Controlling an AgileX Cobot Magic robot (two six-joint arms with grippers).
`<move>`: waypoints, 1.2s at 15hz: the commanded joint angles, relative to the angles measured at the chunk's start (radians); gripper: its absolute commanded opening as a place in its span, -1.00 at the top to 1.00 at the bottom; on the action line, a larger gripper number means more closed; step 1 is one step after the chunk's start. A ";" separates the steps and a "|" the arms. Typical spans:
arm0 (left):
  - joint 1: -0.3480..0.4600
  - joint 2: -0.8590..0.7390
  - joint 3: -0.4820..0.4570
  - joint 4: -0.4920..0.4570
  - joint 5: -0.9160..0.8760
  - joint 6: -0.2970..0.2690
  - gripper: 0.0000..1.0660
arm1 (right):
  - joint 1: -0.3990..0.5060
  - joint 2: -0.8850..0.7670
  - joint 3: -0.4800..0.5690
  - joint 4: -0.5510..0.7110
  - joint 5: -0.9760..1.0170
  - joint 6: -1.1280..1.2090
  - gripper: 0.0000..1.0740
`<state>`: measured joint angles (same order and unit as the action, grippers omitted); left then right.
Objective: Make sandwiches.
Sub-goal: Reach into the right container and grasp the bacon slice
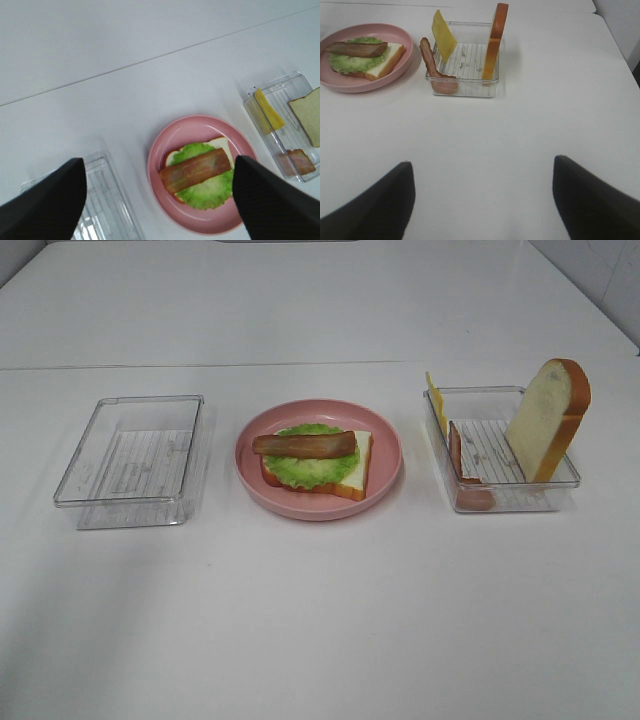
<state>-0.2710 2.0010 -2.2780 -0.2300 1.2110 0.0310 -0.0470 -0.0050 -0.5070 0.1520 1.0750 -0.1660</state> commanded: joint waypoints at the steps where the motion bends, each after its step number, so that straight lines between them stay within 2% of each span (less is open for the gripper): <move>1: 0.003 -0.132 0.138 0.040 0.077 -0.010 -0.44 | -0.006 -0.016 0.001 0.002 -0.008 -0.011 -0.35; 4: 0.003 -0.354 0.465 0.042 0.076 -0.015 -0.44 | -0.006 -0.016 0.001 0.002 -0.008 -0.011 -0.35; 7: 0.003 -0.582 0.785 0.084 0.062 -0.015 -0.44 | -0.006 -0.016 0.001 0.002 -0.008 -0.011 -0.35; 8: 0.003 -0.654 0.878 0.102 0.055 -0.015 -0.44 | -0.006 -0.016 0.001 0.002 -0.008 -0.011 -0.35; 9: 0.003 -0.693 0.927 0.114 0.051 -0.018 -0.44 | -0.006 -0.016 0.001 0.002 -0.008 -0.011 -0.35; 10: 0.003 -0.844 1.090 0.157 0.019 -0.031 -0.44 | -0.006 -0.016 0.001 0.002 -0.008 -0.011 -0.35; 14: 0.003 -1.136 1.318 0.161 -0.009 -0.036 -0.44 | -0.006 -0.016 0.001 0.002 -0.008 -0.011 -0.35; 15: 0.003 -1.165 1.338 0.161 -0.011 -0.036 -0.44 | -0.006 -0.016 0.001 0.002 -0.008 -0.011 -0.35; 16: 0.003 -1.280 1.405 0.164 -0.037 -0.031 -0.44 | -0.006 -0.016 0.001 0.002 -0.008 -0.011 -0.35; 18: 0.003 -1.388 1.467 0.168 -0.087 -0.026 -0.44 | -0.006 -0.016 0.001 0.002 -0.008 -0.011 -0.35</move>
<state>-0.2710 0.6230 -0.8190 -0.0670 1.1410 0.0000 -0.0470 -0.0050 -0.5070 0.1520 1.0750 -0.1660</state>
